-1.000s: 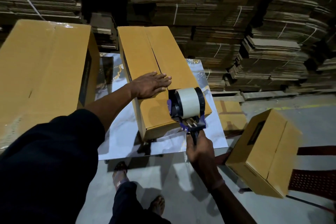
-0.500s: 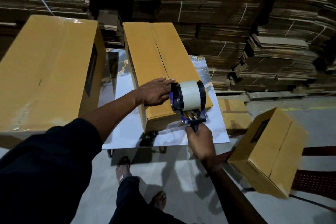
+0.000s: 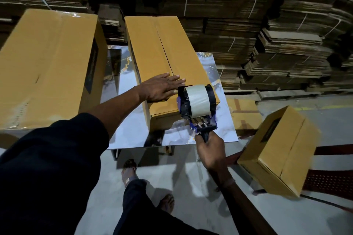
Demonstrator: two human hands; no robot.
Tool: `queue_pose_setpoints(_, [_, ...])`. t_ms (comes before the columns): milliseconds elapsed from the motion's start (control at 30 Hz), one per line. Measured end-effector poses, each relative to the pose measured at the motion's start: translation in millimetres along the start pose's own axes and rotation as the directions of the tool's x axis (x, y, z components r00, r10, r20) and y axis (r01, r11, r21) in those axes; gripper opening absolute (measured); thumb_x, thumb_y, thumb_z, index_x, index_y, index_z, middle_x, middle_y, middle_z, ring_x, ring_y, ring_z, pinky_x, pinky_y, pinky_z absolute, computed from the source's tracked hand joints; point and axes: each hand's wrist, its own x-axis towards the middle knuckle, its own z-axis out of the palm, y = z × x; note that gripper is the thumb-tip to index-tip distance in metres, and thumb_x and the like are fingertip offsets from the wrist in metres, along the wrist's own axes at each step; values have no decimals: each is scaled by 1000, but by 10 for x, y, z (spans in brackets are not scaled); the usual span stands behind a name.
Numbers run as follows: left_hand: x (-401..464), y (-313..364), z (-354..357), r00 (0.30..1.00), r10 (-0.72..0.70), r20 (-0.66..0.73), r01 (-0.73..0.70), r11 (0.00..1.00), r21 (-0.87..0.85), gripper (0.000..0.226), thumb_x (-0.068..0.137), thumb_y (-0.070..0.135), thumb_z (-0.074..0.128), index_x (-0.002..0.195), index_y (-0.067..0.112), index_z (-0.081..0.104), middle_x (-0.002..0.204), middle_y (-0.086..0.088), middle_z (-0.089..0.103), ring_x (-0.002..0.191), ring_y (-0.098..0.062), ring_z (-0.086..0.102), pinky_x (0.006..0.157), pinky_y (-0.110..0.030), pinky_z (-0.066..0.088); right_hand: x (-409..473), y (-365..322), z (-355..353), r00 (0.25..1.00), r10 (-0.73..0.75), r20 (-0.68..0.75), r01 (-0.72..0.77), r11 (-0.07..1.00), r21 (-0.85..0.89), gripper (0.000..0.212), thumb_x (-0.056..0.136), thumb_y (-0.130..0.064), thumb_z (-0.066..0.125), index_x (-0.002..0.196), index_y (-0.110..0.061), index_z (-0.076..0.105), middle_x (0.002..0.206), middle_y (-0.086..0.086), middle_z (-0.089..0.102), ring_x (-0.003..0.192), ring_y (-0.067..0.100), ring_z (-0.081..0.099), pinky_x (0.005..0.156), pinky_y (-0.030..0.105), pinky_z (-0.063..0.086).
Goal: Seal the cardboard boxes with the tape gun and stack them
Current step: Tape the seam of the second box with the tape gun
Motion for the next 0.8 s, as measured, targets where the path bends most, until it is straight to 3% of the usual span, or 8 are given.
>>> queue_pose_setpoints(133, [-13, 13, -10, 1000, 5, 0, -5, 1000, -3, 63, 108, 54, 11, 165, 29, 20, 172, 10, 11, 160, -13, 3, 130, -41, 2, -51, 41, 32, 1000, 15, -10, -15, 1000, 0, 45, 96, -17, 67, 62, -18, 38, 60, -6, 45, 54, 2, 41, 59, 33, 25])
queue_pose_setpoints(233, [-16, 13, -11, 1000, -1, -8, 1, 1000, -3, 59, 110, 51, 15, 165, 28, 21, 172, 10, 12, 160, -12, 3, 130, -42, 5, -194, 201, 7, 996, -71, -48, 74, 995, 71, 44, 96, -14, 67, 63, -25, 40, 56, -9, 43, 53, -2, 44, 56, 30, 28])
queue_pose_setpoints(367, [3, 17, -4, 1000, -7, 1, 7, 1000, 8, 55, 113, 45, 21, 165, 28, 19, 172, 10, 10, 160, -13, 3, 130, -42, 4, -340, 472, -20, 996, -33, 80, 33, 999, 4, 10, 101, -22, 61, 94, -16, 62, 77, -14, 52, 71, 6, 53, 63, 17, 41])
queue_pose_setpoints(433, [4, 16, 1, 1000, -4, 5, 4, 1000, 10, 55, 113, 46, 20, 165, 28, 19, 172, 10, 9, 160, -12, 2, 130, -42, 4, -388, 583, 31, 998, -65, 13, 66, 997, -45, 26, 94, -31, 57, 77, -11, 59, 67, -13, 48, 64, 23, 54, 57, 34, 38])
queue_pose_setpoints(500, [4, 11, -2, 1000, -3, 7, 3, 1000, 9, 55, 113, 46, 20, 165, 28, 19, 172, 10, 9, 160, -12, 2, 130, -43, 4, -408, 617, 34, 999, -22, -23, 23, 999, 28, 28, 86, -28, 60, 65, -16, 47, 58, -5, 48, 55, 23, 50, 54, 42, 39])
queue_pose_setpoints(533, [9, 11, -1, 1000, -6, 9, 6, 1000, 10, 56, 113, 46, 20, 165, 28, 18, 172, 10, 9, 160, -12, 2, 130, -43, 4, -404, 623, 39, 1000, -3, 6, 2, 998, 57, 28, 91, -24, 62, 68, -20, 46, 61, -3, 51, 56, 15, 50, 55, 39, 42])
queue_pose_setpoints(600, [17, 27, 10, 1000, -20, 19, 19, 1000, 12, 55, 113, 47, 19, 165, 29, 17, 172, 11, 7, 160, -12, 0, 130, -44, 4, -393, 608, 43, 996, -9, 85, 2, 996, 89, 28, 99, -13, 65, 78, -23, 48, 70, -6, 53, 63, -1, 48, 58, 16, 41])
queue_pose_setpoints(800, [-56, 221, 101, 1000, -15, -6, 15, 1000, -11, 59, 111, 49, 14, 165, 26, 14, 172, 7, 6, 160, -16, -2, 130, -45, 2, -130, 603, 281, 999, 44, 32, -49, 981, 188, 50, 93, 2, 66, 59, -24, 41, 56, -10, 42, 51, 2, 47, 53, 18, 34])
